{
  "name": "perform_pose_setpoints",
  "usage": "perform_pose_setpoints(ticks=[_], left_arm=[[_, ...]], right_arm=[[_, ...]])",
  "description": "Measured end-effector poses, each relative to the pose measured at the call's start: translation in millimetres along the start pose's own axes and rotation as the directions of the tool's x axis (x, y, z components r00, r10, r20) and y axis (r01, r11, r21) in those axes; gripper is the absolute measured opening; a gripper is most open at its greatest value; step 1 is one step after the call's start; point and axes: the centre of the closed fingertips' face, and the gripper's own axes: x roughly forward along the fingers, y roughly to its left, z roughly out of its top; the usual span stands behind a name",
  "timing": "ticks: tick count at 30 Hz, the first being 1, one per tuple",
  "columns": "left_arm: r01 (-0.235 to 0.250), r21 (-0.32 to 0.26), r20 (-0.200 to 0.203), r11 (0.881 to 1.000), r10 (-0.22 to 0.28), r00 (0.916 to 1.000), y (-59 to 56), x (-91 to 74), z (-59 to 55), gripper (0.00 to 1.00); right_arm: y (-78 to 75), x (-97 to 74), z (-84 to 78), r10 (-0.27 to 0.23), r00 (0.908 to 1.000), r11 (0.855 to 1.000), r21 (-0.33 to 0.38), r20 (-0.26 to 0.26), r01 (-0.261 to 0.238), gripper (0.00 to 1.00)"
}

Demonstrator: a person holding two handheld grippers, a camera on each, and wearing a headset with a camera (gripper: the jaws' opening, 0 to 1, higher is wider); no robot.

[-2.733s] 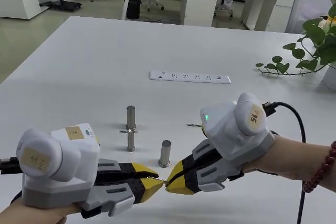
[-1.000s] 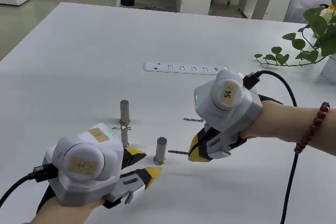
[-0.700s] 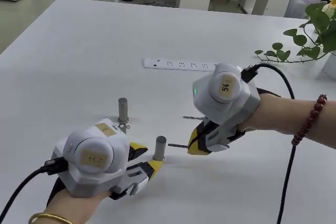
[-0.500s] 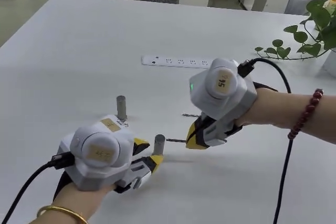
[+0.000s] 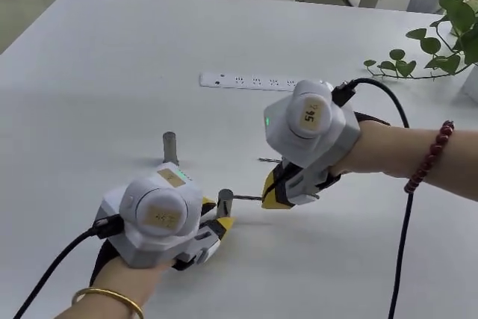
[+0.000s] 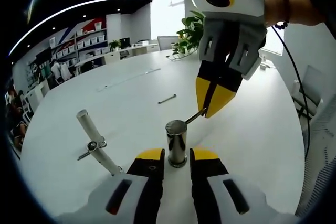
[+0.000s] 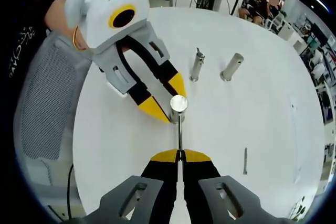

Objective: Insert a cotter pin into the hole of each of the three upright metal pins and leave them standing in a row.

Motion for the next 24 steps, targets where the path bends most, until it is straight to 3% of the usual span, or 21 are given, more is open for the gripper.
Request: perform_pose_setpoints(ticks=[16, 24], left_arm=[[-0.009, -0.026, 0.0, 1.0, 0.009, 1.0, 1.4, 4.8, -0.6, 0.1], [-0.005, -0.012, -0.003, 1.0, 0.005, 1.0, 1.1, 6.3, -0.9, 0.1]], right_arm=[[-0.4, 0.7, 0.8, 0.005, 1.0, 1.0, 0.0, -0.002, -0.005, 0.0], [0.2, -0.7, 4.3, 0.001, 1.0, 1.0, -0.015, -0.003, -0.002, 0.0]])
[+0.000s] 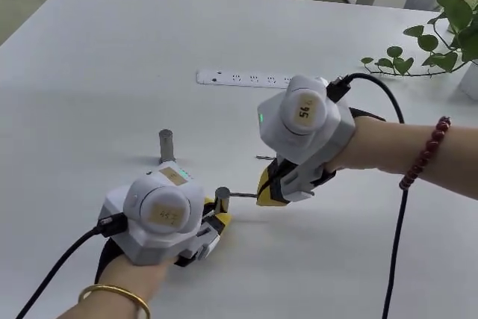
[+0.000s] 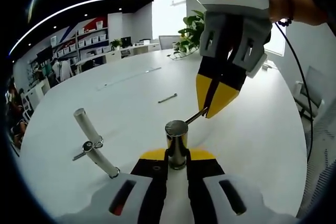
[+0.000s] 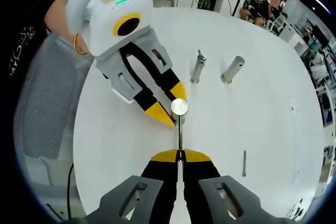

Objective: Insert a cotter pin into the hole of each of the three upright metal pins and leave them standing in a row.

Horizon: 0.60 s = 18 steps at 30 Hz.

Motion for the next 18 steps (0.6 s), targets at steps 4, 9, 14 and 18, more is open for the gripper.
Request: perform_pose_setpoints(ticks=[4, 9, 14, 18], left_arm=[[0.008, -0.004, 0.002, 1.0, -0.008, 1.0, -0.1, 0.7, -0.1, 0.1], [0.013, 0.008, 0.002, 1.0, -0.013, 0.9999, -0.2, 2.0, -0.1, 0.1], [0.019, 0.015, 0.003, 1.0, -0.019, 0.9998, -0.2, 2.1, -0.2, 0.1], [0.021, 0.013, 0.003, 1.0, -0.021, 0.9998, -0.4, 2.1, -0.8, 0.1]], right_arm=[[-0.5, -0.2, 0.2, 0.002, 1.0, 1.0, 0.0, -0.002, -0.002, 0.0], [-0.3, 1.0, 2.4, 0.008, 1.0, 1.0, -0.007, -0.003, -0.008, 0.0], [-1.5, 2.3, 6.0, 0.007, 1.0, 1.0, -0.016, -0.002, -0.007, 0.0], [-1.2, 3.3, 8.9, 0.008, 1.0, 1.0, -0.018, 0.0, -0.008, 0.0]])
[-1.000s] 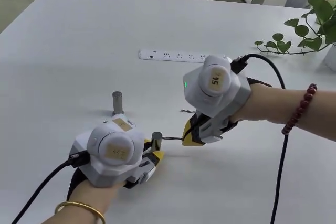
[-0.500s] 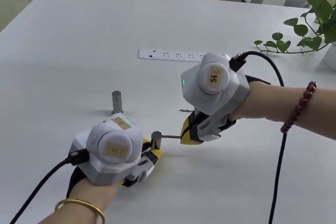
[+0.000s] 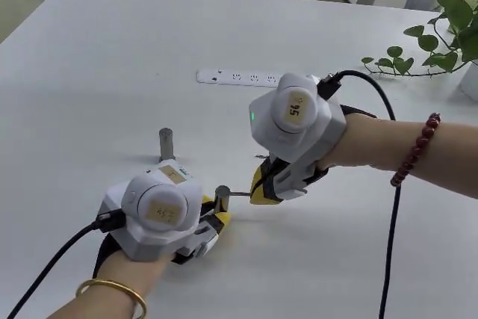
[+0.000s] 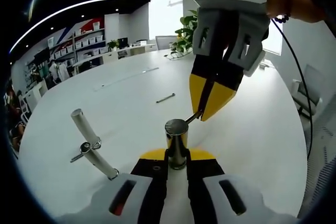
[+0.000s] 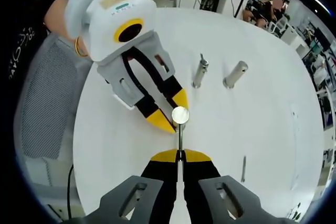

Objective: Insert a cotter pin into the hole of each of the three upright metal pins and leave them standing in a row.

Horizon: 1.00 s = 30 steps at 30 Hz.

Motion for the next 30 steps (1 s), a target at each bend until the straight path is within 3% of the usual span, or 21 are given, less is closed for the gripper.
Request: perform_pose_setpoints(ticks=[20, 30], left_arm=[[-0.035, -0.043, 0.004, 0.998, 0.035, 0.9994, 0.3, 3.3, -3.5, 0.1], [-0.043, -0.048, 0.001, 0.998, 0.043, 0.9991, 0.3, 3.6, -3.4, 0.1]], right_arm=[[2.1, 5.4, 13.5, 0.009, 0.9997, 0.999, 0.037, 0.023, -0.01, 0.0], [1.4, 7.5, 20.3, 0.011, 0.9968, 0.997, 0.07, 0.079, -0.016, 0.0]])
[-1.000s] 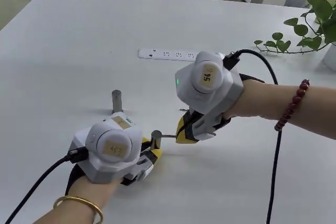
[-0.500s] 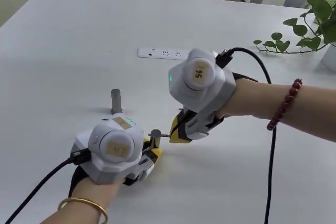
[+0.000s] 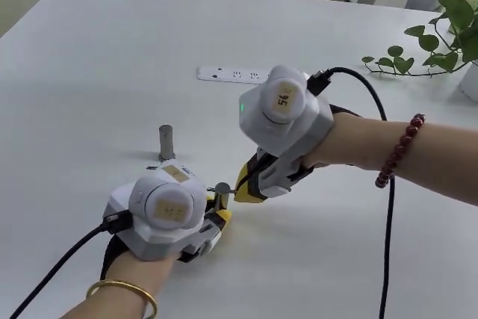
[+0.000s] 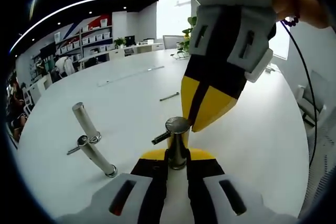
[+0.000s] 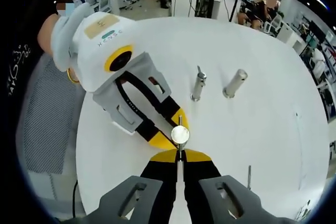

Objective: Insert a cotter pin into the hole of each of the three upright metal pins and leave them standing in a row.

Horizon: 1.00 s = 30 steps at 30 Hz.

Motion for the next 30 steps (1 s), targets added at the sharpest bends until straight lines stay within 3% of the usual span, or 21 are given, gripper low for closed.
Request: perform_pose_setpoints(ticks=[8, 17, 30], left_arm=[[0.001, -0.014, -0.002, 1.0, -0.001, 1.0, 0.2, 0.6, 0.1, 0.1], [0.002, -0.017, -0.004, 1.0, -0.002, 1.0, 0.1, 0.6, -0.2, 0.1], [0.004, -0.022, -0.005, 1.0, -0.005, 1.0, 0.9, 1.4, -0.6, 0.1]], right_arm=[[1.3, -7.2, 4.2, -0.014, 0.999, 1.0, 0.009, 0.044, 0.013, 0.05], [0.3, -12.3, -0.7, -0.034, 0.9989, 0.999, 0.025, 0.034, 0.033, 0.02], [-1.2, -7.0, 2.3, -0.034, 0.9987, 0.999, 0.017, 0.037, 0.033, 0.0]])
